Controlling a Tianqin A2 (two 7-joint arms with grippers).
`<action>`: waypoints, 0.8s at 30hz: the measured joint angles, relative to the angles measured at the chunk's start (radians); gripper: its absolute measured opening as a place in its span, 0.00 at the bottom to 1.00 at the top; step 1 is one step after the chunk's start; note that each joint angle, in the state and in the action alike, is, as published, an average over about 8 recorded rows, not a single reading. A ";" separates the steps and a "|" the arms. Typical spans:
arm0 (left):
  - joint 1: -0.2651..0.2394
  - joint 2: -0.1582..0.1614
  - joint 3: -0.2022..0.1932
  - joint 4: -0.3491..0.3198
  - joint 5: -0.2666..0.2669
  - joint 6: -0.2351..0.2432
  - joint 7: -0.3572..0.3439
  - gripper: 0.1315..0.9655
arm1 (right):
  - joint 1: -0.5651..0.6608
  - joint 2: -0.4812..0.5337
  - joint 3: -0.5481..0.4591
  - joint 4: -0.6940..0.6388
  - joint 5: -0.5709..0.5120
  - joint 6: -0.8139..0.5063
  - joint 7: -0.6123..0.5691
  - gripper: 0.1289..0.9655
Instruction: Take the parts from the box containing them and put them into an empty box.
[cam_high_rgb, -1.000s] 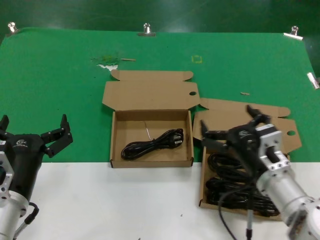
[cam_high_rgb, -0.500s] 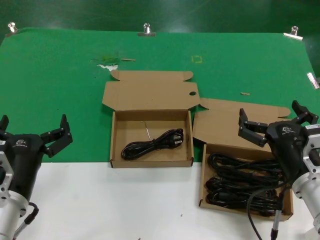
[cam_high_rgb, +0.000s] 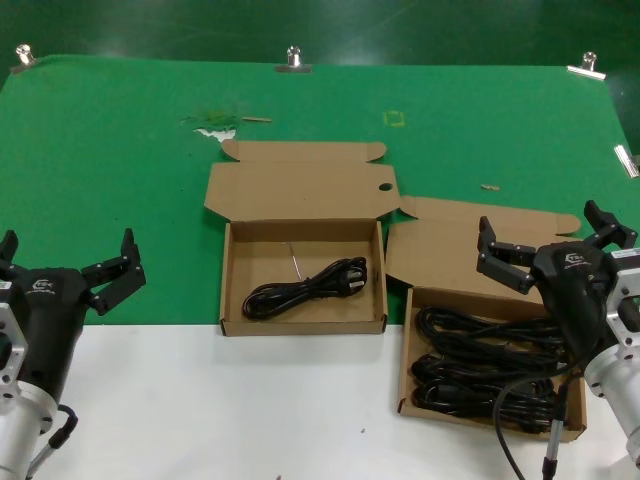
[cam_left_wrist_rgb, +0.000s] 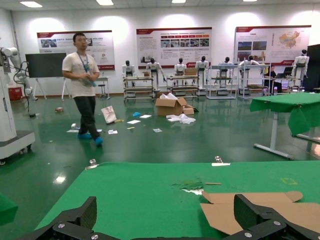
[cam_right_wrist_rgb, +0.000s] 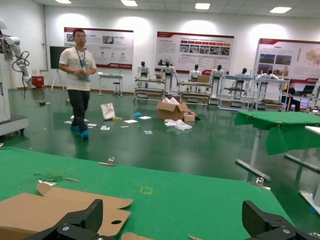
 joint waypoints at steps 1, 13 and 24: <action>0.000 0.000 0.000 0.000 0.000 0.000 0.000 1.00 | 0.000 0.000 0.000 0.000 0.000 0.000 0.000 1.00; 0.000 0.000 0.000 0.000 0.000 0.000 0.000 1.00 | 0.000 0.000 0.000 0.000 0.000 0.000 0.000 1.00; 0.000 0.000 0.000 0.000 0.000 0.000 0.000 1.00 | 0.000 0.000 0.000 0.000 0.000 0.000 0.000 1.00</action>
